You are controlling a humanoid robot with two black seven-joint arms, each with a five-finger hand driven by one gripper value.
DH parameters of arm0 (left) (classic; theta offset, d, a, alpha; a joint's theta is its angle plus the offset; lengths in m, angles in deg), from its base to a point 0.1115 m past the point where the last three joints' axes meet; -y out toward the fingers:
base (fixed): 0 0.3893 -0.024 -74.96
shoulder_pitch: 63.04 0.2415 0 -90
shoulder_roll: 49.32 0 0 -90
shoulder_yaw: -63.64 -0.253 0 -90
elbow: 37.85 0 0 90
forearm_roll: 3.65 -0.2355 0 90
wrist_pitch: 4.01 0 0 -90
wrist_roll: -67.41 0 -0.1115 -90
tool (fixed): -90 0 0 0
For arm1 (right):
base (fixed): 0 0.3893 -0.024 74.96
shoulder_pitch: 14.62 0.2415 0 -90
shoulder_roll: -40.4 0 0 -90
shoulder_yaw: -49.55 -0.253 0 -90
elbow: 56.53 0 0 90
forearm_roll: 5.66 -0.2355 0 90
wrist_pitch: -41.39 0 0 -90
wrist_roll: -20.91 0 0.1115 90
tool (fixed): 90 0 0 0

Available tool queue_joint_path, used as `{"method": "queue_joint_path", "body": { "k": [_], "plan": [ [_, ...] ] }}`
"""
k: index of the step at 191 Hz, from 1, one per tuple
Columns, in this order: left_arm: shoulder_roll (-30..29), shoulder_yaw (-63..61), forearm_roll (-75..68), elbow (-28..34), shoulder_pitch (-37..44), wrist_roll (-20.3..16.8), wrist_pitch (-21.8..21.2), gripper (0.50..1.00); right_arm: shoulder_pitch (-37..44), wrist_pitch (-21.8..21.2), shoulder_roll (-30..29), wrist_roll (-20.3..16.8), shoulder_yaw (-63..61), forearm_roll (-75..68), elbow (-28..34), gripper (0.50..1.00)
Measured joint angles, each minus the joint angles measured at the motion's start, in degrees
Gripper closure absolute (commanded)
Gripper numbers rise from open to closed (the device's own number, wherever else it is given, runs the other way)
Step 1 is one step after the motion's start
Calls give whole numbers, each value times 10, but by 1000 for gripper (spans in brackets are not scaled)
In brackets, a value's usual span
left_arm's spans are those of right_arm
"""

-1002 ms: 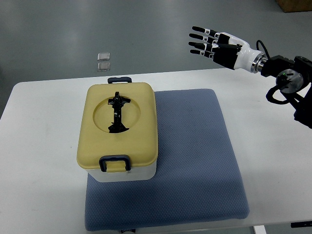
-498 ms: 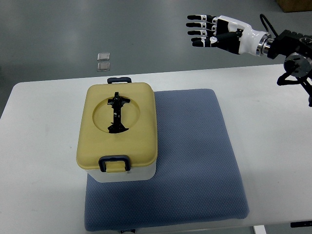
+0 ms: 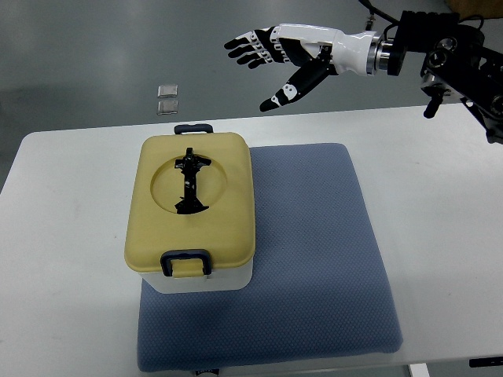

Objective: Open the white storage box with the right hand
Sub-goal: 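Move the right hand over the lid's black center handle, then lower the right hand onto the black handle and close fingers around it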

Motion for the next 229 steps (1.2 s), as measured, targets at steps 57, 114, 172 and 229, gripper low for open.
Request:
{"method": "queue_joint_path", "body": {
  "k": [57,114,172,229],
  "plan": [
    [0,0,0,0,0,0,0,500,39,0,-3,58,8,192,74,572],
    [0,0,0,0,0,0,0,500,82,2,-42,67,44,279,107,574],
    [0,0,0,0,0,0,0,500,132,37,-82,68,142,302,121,572],
    [0,0,0,0,0,0,0,500,137,85,-97,67,173,331,120,574]
  ]
}}
